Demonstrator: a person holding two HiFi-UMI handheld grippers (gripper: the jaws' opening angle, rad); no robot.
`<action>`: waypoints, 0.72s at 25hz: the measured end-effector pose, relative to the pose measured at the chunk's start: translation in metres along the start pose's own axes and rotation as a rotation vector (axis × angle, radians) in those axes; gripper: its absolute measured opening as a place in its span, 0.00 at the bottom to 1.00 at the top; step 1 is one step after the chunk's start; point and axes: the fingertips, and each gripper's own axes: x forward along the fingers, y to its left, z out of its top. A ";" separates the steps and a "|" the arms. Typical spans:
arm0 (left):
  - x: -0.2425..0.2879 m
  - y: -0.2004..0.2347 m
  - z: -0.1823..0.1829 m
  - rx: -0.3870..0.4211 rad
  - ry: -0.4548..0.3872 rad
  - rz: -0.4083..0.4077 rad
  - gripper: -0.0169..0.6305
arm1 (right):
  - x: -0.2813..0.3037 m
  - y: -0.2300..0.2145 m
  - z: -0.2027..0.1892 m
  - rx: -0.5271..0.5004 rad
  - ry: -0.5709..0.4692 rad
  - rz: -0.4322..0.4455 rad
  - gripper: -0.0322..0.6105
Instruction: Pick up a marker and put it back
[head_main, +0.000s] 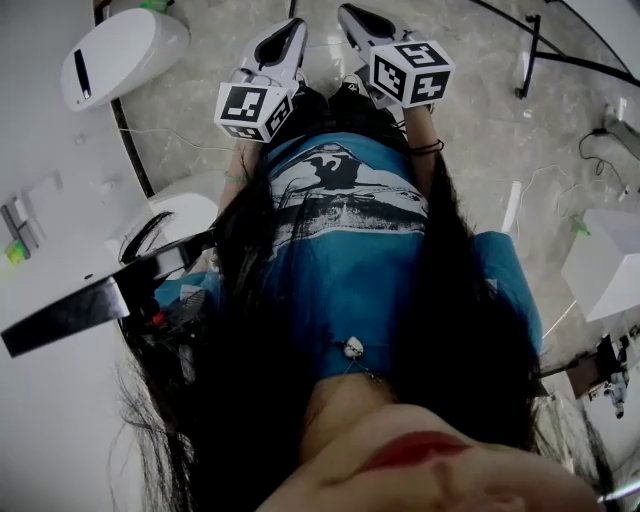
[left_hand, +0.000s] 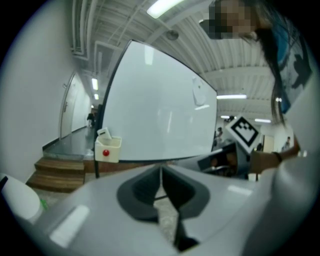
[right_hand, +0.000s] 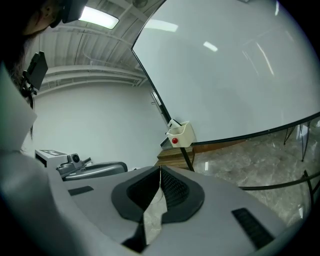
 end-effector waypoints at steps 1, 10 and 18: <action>-0.003 0.000 0.000 0.002 0.000 0.000 0.03 | 0.000 0.002 -0.002 0.004 0.000 -0.002 0.07; -0.032 0.013 -0.004 0.004 -0.008 -0.003 0.03 | 0.017 0.034 -0.012 0.006 0.005 0.012 0.07; -0.145 0.069 -0.041 -0.049 -0.007 0.072 0.03 | 0.047 0.141 -0.071 -0.001 0.074 0.025 0.07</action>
